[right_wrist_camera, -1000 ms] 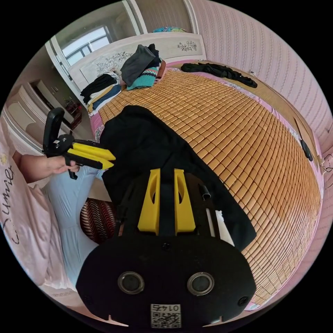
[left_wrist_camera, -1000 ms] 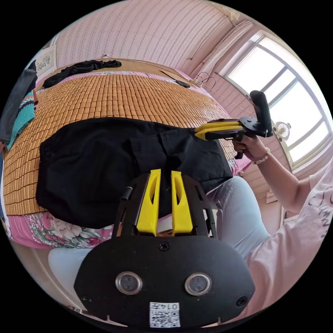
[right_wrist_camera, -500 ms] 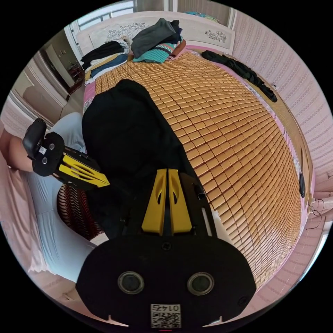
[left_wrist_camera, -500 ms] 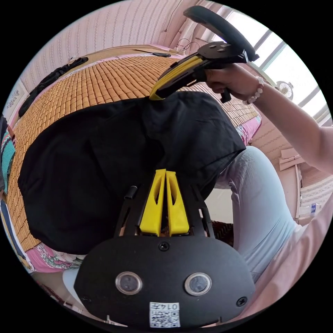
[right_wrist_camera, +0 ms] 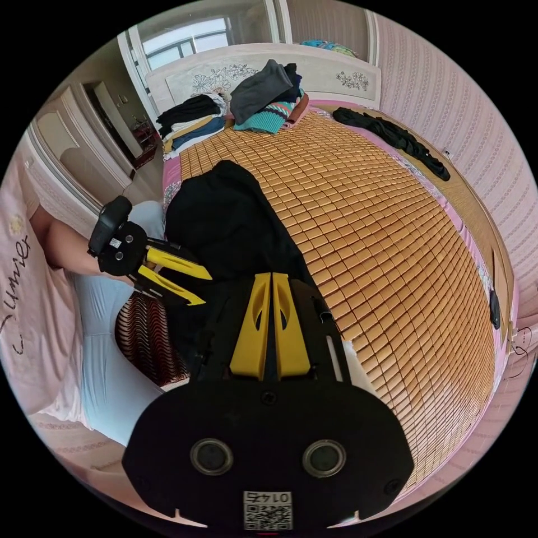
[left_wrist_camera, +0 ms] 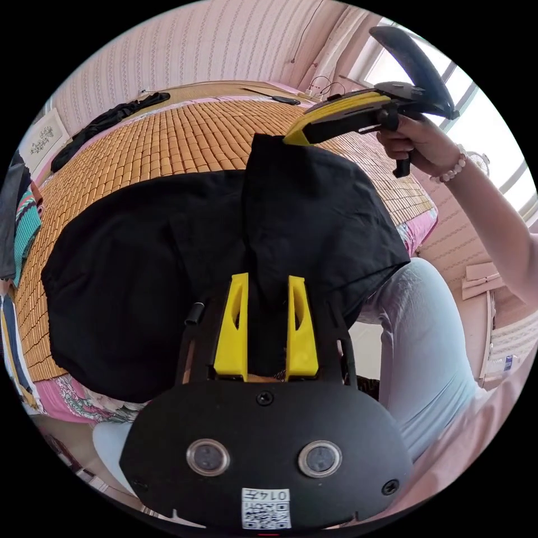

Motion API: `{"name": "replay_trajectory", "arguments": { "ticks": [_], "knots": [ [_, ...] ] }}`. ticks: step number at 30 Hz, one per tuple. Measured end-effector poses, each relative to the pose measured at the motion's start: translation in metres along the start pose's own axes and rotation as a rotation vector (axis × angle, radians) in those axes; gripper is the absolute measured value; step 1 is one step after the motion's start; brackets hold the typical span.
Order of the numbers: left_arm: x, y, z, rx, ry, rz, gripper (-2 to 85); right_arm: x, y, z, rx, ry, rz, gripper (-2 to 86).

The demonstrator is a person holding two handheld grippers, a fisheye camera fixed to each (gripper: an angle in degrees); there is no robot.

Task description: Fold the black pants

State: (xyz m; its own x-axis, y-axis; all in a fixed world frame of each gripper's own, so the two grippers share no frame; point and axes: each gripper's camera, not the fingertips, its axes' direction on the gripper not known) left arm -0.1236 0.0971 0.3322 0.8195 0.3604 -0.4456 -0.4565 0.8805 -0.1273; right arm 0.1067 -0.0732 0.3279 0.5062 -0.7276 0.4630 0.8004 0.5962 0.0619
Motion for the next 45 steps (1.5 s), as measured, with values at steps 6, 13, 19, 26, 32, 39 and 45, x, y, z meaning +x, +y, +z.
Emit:
{"name": "replay_trajectory", "arguments": {
  "ticks": [6, 13, 19, 26, 32, 39, 45],
  "knots": [
    [0.001, 0.01, -0.042, 0.067, 0.152, -0.001, -0.5, 0.018, -0.006, -0.031, 0.069, -0.012, -0.045, -0.3],
    [-0.022, 0.055, -0.072, 0.066, 0.135, -0.163, -0.9, 0.036, -0.065, 0.037, -0.02, -0.202, -0.076, -0.3],
    [-0.052, 0.065, -0.06, 0.019, 0.119, -0.277, -0.5, 0.041, -0.091, 0.095, -0.11, -0.22, -0.067, 0.1],
    [-0.058, 0.065, -0.048, -0.018, 0.079, -0.298, 5.8, 0.052, -0.1, 0.111, -0.163, -0.174, -0.044, 4.9],
    [-0.06, 0.078, -0.058, -0.003, 0.087, -0.322, 9.0, 0.053, -0.103, 0.139, -0.271, -0.186, -0.083, 6.9],
    [-0.062, 0.071, -0.025, -0.108, 0.162, -0.346, 6.7, 0.054, -0.098, 0.136, -0.258, -0.229, -0.113, 2.7],
    [-0.058, 0.081, -0.052, -0.014, 0.17, -0.325, -0.8, 0.065, -0.086, 0.095, -0.099, -0.269, -0.089, 0.9]
  ]
}}
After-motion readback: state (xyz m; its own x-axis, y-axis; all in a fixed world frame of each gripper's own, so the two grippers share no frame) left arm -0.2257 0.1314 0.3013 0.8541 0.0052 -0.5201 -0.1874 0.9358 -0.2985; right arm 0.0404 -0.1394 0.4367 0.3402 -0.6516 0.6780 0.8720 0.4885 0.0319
